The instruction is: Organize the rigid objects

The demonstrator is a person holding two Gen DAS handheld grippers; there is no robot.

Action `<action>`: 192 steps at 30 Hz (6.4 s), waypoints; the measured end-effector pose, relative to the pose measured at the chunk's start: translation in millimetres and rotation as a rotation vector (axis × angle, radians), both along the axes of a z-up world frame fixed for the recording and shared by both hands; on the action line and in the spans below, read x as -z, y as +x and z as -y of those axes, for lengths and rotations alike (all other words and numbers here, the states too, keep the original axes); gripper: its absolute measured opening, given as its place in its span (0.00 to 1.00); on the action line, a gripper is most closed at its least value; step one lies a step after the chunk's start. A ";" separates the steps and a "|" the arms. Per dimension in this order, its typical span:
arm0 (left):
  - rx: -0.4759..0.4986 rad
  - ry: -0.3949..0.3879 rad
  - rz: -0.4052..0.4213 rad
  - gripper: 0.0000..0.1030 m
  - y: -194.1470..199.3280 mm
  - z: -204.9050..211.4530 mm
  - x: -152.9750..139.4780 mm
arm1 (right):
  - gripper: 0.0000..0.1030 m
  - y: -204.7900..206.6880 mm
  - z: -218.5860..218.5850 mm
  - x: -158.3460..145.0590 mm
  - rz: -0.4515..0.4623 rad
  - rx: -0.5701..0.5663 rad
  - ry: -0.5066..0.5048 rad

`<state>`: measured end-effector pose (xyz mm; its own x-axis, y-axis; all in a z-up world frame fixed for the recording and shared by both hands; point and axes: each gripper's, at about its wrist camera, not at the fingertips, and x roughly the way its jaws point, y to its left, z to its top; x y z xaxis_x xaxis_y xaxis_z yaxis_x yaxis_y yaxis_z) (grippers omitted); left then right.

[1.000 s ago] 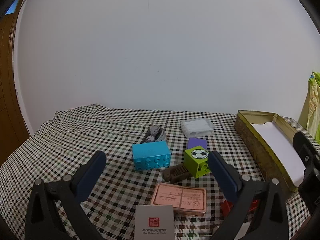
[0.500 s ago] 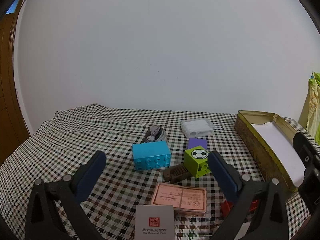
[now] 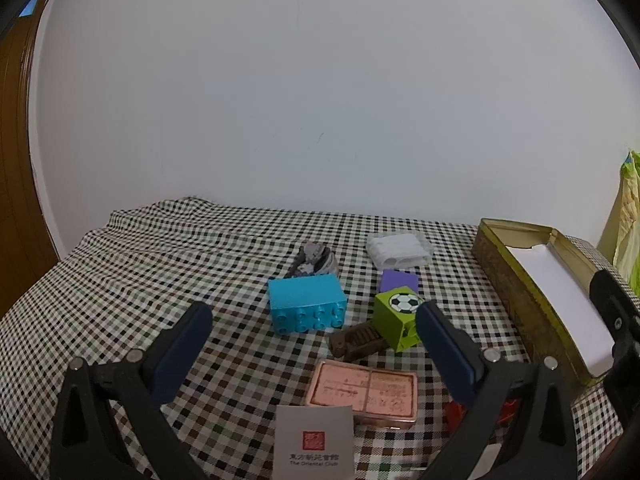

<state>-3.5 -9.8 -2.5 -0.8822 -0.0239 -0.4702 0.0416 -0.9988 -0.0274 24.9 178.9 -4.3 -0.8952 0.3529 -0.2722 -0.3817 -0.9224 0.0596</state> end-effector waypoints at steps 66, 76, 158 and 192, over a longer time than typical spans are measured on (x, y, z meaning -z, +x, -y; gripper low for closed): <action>0.123 0.059 0.258 0.39 38.5 73.0 18.0 | 0.59 -9.9 53.9 51.4 0.457 -0.435 -0.235; 0.118 0.055 0.248 0.39 41.9 73.6 13.9 | 0.52 -21.7 59.5 49.5 0.561 -0.427 -0.172; 0.463 0.003 -0.105 0.99 7.2 -190.9 -13.7 | 0.84 -19.9 -194.4 -3.4 0.021 0.141 -0.189; 0.278 0.132 -0.145 1.00 -5.5 -64.4 -41.4 | 0.84 -46.1 -65.0 9.4 -0.017 0.294 0.041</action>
